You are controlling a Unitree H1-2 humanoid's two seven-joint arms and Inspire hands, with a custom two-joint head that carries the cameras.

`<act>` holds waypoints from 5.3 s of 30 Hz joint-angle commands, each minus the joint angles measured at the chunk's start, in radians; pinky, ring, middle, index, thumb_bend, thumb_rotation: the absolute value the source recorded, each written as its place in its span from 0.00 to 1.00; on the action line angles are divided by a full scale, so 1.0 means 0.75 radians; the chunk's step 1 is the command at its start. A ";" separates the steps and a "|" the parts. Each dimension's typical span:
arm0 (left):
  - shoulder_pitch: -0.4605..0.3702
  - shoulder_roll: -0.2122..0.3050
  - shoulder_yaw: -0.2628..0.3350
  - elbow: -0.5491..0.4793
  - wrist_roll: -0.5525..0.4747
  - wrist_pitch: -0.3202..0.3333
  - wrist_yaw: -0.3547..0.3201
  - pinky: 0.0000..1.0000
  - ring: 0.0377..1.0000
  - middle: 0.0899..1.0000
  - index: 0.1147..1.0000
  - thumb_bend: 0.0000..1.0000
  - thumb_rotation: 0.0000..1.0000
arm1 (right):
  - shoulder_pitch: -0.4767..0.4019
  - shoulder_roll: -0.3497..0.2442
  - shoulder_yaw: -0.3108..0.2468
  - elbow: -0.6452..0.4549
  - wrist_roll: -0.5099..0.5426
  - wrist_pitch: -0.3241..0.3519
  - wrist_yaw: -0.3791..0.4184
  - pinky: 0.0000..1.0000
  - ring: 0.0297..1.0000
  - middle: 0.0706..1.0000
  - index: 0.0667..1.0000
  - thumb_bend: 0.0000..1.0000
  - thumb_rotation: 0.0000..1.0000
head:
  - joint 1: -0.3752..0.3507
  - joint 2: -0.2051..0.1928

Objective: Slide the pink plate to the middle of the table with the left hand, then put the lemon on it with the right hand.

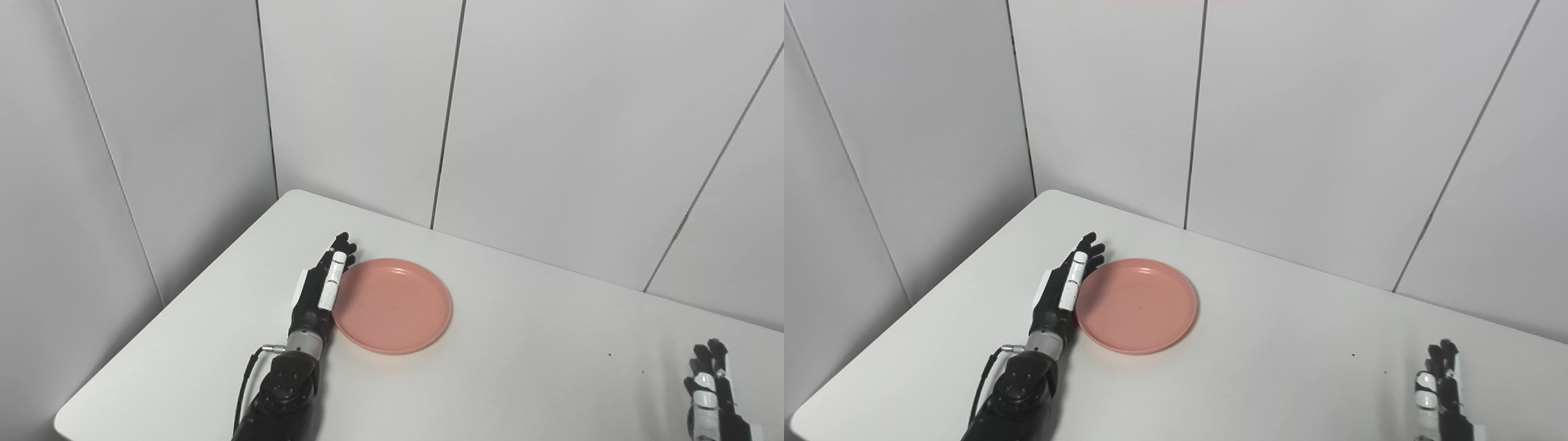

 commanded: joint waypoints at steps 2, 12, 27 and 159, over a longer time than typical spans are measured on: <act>-0.048 -0.073 -0.046 0.014 0.007 -0.047 -0.029 0.89 0.87 0.87 0.87 0.69 1.00 | -0.044 0.017 -0.006 0.037 -0.013 -0.074 -0.030 1.00 0.96 0.94 0.96 0.33 1.00 | -0.033 0.012; -0.040 -0.092 -0.079 0.008 -0.028 -0.037 -0.103 0.98 0.93 0.90 0.90 0.70 1.00 | -0.075 0.028 0.003 0.206 -0.063 -0.203 -0.082 0.96 0.91 0.89 0.92 0.57 1.00 | -0.224 0.071; -0.014 -0.153 -0.090 -0.058 -0.150 0.047 -0.212 0.96 0.92 0.89 0.89 0.67 1.00 | -0.111 0.067 0.046 0.265 -0.119 -0.220 -0.120 0.93 0.90 0.90 0.91 0.68 1.00 | -0.460 0.128; 0.024 -0.152 -0.159 -0.093 -0.163 0.083 -0.423 0.88 0.89 0.88 0.86 0.73 0.97 | -0.185 -0.239 -0.198 0.246 -0.722 0.466 -0.416 0.74 0.85 0.88 0.89 0.83 0.00 | -1.085 0.182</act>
